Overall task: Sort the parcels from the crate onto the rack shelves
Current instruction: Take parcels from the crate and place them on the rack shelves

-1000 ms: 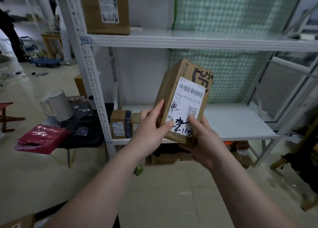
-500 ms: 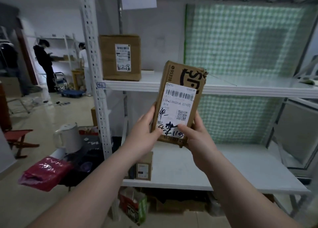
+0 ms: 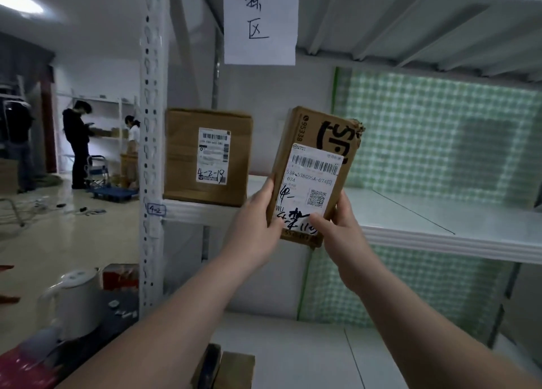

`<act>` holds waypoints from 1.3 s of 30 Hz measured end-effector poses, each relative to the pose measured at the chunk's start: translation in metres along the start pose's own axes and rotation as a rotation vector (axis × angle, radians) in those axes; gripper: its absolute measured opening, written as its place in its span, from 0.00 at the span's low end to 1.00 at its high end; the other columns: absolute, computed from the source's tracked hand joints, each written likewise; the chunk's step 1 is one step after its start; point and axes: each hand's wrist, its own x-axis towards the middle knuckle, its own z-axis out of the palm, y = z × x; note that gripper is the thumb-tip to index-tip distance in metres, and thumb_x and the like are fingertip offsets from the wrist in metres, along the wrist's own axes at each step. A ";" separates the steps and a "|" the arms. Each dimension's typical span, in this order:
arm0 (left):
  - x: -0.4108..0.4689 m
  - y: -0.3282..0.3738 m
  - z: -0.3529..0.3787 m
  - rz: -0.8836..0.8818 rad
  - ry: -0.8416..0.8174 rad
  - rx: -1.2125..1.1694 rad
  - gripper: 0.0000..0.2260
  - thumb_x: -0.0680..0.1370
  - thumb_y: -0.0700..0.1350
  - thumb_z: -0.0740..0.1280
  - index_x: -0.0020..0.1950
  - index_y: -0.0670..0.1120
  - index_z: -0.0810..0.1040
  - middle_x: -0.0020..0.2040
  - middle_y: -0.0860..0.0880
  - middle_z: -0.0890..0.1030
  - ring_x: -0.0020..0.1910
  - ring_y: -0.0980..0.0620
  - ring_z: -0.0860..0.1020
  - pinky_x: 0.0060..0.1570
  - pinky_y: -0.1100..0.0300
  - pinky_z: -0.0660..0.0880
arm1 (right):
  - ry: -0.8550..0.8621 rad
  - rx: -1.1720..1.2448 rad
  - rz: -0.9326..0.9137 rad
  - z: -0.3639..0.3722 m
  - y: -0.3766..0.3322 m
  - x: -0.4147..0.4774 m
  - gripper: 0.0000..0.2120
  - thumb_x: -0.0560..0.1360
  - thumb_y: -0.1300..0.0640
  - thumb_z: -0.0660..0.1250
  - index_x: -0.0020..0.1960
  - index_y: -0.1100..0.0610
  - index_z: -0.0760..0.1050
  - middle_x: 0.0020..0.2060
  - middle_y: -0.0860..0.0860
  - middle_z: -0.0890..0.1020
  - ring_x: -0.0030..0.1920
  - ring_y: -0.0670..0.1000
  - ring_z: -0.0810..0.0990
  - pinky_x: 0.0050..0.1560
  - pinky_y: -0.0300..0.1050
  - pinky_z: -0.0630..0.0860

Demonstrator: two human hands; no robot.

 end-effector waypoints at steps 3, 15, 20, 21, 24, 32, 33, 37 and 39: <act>0.030 -0.022 0.003 0.030 0.018 0.024 0.30 0.78 0.43 0.64 0.77 0.57 0.54 0.69 0.55 0.71 0.68 0.55 0.69 0.62 0.60 0.69 | 0.023 -0.032 -0.029 0.011 0.015 0.034 0.28 0.78 0.67 0.61 0.71 0.43 0.64 0.55 0.43 0.82 0.52 0.43 0.81 0.42 0.38 0.80; 0.065 -0.081 0.024 -0.001 0.028 0.115 0.30 0.80 0.46 0.62 0.78 0.57 0.51 0.72 0.52 0.68 0.68 0.53 0.69 0.65 0.58 0.68 | 0.131 -0.403 -0.281 0.042 0.079 0.093 0.38 0.80 0.57 0.62 0.79 0.47 0.40 0.74 0.48 0.65 0.65 0.41 0.68 0.62 0.42 0.67; 0.079 -0.096 0.033 -0.019 0.161 0.297 0.24 0.79 0.49 0.62 0.74 0.50 0.62 0.69 0.48 0.67 0.67 0.49 0.67 0.64 0.57 0.66 | 0.236 -0.571 -0.456 0.053 0.096 0.104 0.33 0.80 0.56 0.61 0.73 0.37 0.42 0.77 0.56 0.55 0.56 0.49 0.69 0.45 0.42 0.66; 0.081 -0.101 0.034 -0.024 0.177 0.340 0.22 0.79 0.50 0.62 0.73 0.48 0.65 0.68 0.48 0.67 0.65 0.49 0.68 0.63 0.58 0.66 | 0.229 -0.589 -0.436 0.054 0.100 0.107 0.34 0.81 0.54 0.60 0.73 0.37 0.40 0.78 0.55 0.54 0.57 0.52 0.72 0.43 0.43 0.67; 0.082 -0.119 0.036 -0.028 0.212 0.430 0.19 0.79 0.53 0.60 0.67 0.45 0.71 0.63 0.48 0.70 0.61 0.50 0.71 0.59 0.57 0.70 | 0.221 -0.632 -0.383 0.056 0.111 0.114 0.36 0.80 0.48 0.59 0.74 0.32 0.36 0.77 0.54 0.55 0.59 0.59 0.76 0.43 0.48 0.73; 0.073 -0.144 0.054 0.063 0.309 0.558 0.15 0.76 0.50 0.56 0.51 0.43 0.77 0.47 0.48 0.75 0.48 0.51 0.72 0.45 0.59 0.69 | 0.299 -0.673 -0.480 0.063 0.131 0.134 0.33 0.75 0.51 0.58 0.78 0.52 0.51 0.65 0.62 0.73 0.47 0.63 0.79 0.40 0.51 0.74; 0.073 -0.145 0.055 0.070 0.328 0.552 0.13 0.76 0.49 0.56 0.50 0.43 0.76 0.45 0.48 0.75 0.47 0.52 0.71 0.45 0.60 0.68 | 0.299 -0.683 -0.488 0.063 0.132 0.134 0.33 0.75 0.51 0.57 0.78 0.53 0.52 0.65 0.62 0.74 0.45 0.62 0.79 0.39 0.50 0.74; 0.073 -0.146 0.056 0.087 0.374 0.563 0.09 0.75 0.48 0.57 0.44 0.45 0.74 0.41 0.50 0.73 0.43 0.53 0.69 0.41 0.62 0.66 | 0.298 -0.721 -0.475 0.066 0.135 0.136 0.34 0.74 0.50 0.56 0.78 0.52 0.50 0.61 0.62 0.77 0.40 0.61 0.77 0.38 0.49 0.70; 0.074 -0.148 0.056 0.120 0.390 0.576 0.08 0.75 0.47 0.58 0.43 0.44 0.74 0.40 0.49 0.74 0.42 0.52 0.69 0.40 0.61 0.65 | 0.296 -0.759 -0.446 0.069 0.137 0.136 0.35 0.73 0.51 0.58 0.78 0.50 0.50 0.61 0.61 0.77 0.40 0.61 0.77 0.40 0.50 0.68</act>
